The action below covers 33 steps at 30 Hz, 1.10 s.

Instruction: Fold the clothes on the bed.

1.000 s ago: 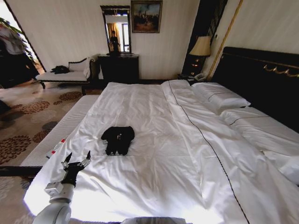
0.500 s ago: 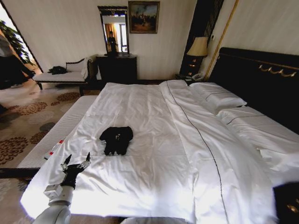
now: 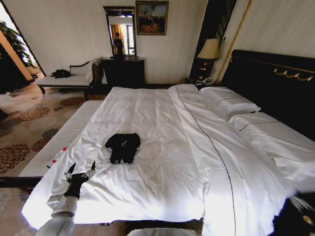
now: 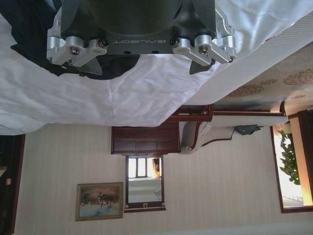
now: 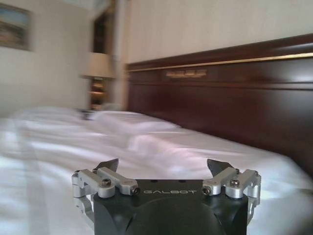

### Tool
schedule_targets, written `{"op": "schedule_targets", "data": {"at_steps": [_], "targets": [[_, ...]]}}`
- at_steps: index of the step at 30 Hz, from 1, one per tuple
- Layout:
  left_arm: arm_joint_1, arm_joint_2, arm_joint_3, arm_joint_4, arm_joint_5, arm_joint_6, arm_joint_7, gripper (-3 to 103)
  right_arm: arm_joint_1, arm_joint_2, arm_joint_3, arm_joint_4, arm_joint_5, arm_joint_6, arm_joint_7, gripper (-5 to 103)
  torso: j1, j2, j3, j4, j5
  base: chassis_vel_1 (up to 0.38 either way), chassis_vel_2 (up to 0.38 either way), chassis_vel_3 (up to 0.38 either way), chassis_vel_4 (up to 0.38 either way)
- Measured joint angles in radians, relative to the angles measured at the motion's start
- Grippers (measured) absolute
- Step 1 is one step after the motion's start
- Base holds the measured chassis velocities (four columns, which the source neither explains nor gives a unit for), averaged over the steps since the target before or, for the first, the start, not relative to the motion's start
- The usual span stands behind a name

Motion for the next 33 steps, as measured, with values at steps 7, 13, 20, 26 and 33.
{"op": "schedule_targets", "data": {"at_steps": [7,13,20,26,33], "targets": [[0.031,-0.018,-0.011,-0.004,0.006,-0.019,0.005,100,0.073,-0.01,-0.212,0.066,-0.117,-0.075,0.036,100,0.0,0.0,0.0,0.0002,0.0001,0.0,0.0,0.0,0.0],[0.035,-0.022,-0.009,-0.004,0.014,-0.021,0.006,100,0.079,-0.004,-0.282,0.064,-0.181,-0.077,0.046,100,0.0,0.0,0.0,-0.0002,0.0,0.0,0.0,0.0,0.0],[0.021,-0.018,0.001,-0.003,0.023,-0.016,0.006,100,0.07,0.014,-0.315,0.059,-0.233,-0.059,0.043,100,0.0,0.0,0.0,-0.0002,0.0002,0.019,0.015,-0.013,-0.023],[0.015,-0.013,0.005,-0.002,0.025,-0.012,0.004,100,0.058,0.023,-0.341,0.069,-0.267,-0.044,0.037,100,0.0,0.0,0.0,-0.0001,0.0003,0.122,0.116,-0.122,-0.143],[0.019,-0.013,0.005,-0.002,0.025,-0.012,0.004,100,0.052,0.026,-0.357,0.073,-0.274,-0.022,0.036,100,0.0,0.0,0.0,0.0,-0.0001,0.226,0.236,-0.213,-0.235]]}}
